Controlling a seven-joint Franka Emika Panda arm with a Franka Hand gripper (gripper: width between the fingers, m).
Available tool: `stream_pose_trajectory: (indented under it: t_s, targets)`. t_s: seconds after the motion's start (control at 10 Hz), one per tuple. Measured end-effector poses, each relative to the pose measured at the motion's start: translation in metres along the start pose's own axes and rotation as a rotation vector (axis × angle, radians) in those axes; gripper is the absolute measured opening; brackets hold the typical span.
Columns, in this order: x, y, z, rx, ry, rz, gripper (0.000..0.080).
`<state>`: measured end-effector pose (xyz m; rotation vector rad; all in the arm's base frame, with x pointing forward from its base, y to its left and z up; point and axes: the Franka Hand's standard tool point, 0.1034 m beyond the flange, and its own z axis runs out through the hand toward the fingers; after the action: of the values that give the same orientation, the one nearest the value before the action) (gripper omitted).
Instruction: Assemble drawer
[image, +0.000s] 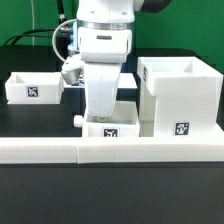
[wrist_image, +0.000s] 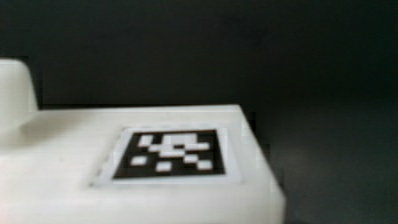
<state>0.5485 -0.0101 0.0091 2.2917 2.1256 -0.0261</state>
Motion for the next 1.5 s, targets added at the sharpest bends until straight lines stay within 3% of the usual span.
stream_pose_trajectory:
  t_s: [1.5]
  targets:
    - [0.0037, 0.0013, -0.0007, 0.002, -0.001, -0.028, 0.0041]
